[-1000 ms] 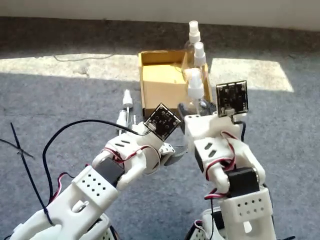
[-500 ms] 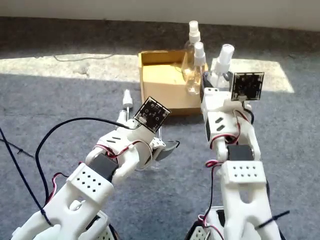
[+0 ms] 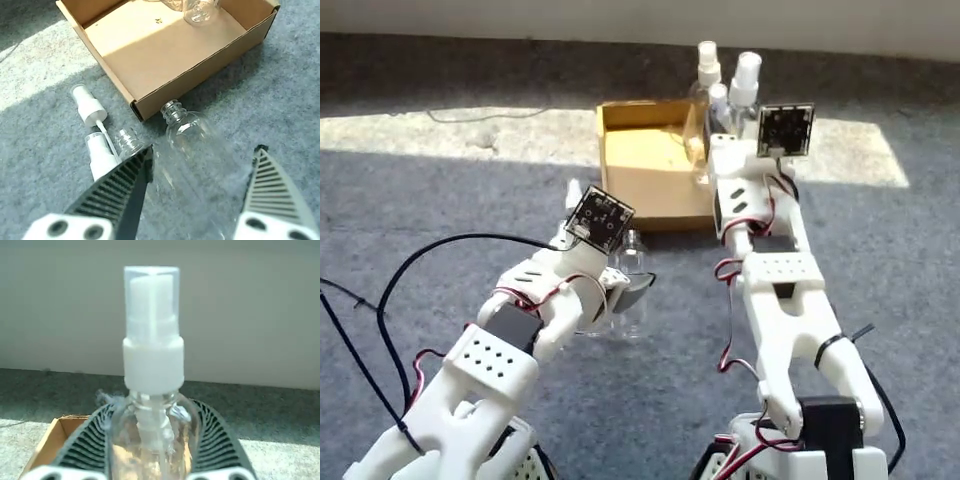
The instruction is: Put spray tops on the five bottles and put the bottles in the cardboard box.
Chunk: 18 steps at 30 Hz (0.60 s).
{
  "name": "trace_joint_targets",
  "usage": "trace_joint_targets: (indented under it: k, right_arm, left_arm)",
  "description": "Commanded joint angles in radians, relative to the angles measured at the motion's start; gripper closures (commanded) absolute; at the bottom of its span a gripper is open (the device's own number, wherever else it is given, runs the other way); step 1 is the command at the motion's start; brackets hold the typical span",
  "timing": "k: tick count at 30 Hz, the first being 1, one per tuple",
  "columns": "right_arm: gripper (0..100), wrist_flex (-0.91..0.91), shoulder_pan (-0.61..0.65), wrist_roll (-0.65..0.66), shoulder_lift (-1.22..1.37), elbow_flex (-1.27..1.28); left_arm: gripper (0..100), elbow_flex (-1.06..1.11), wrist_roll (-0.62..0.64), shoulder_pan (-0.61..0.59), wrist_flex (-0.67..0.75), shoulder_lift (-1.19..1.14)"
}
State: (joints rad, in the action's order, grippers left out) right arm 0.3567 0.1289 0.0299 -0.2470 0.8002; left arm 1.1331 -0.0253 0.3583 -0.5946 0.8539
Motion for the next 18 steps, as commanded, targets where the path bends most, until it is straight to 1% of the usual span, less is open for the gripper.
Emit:
trace_joint_targets:
  k: [1, 9, 12, 15, 18]
  right_arm:
    - [99.5, 0.12, 0.012, 0.005, 0.008, 0.05]
    - [99.5, 0.262, 0.012, 0.003, 0.127, 0.102]
    - [99.5, 0.272, 0.012, -0.005, 0.162, 0.102]
    - [99.5, 0.272, 0.005, -0.072, 0.176, 0.102]
    - [99.5, 0.272, 0.005, -0.071, 0.176, 0.11]
  left_arm:
    - [72, -0.007, 0.003, -0.004, 0.023, 0.002]
    - [72, -0.005, 0.003, -0.004, 0.021, 0.002]
    - [72, -0.005, 0.003, -0.004, 0.021, 0.002]
    - [72, -0.005, 0.003, -0.004, 0.023, 0.002]
    - [72, -0.005, 0.003, -0.004, 0.023, 0.002]
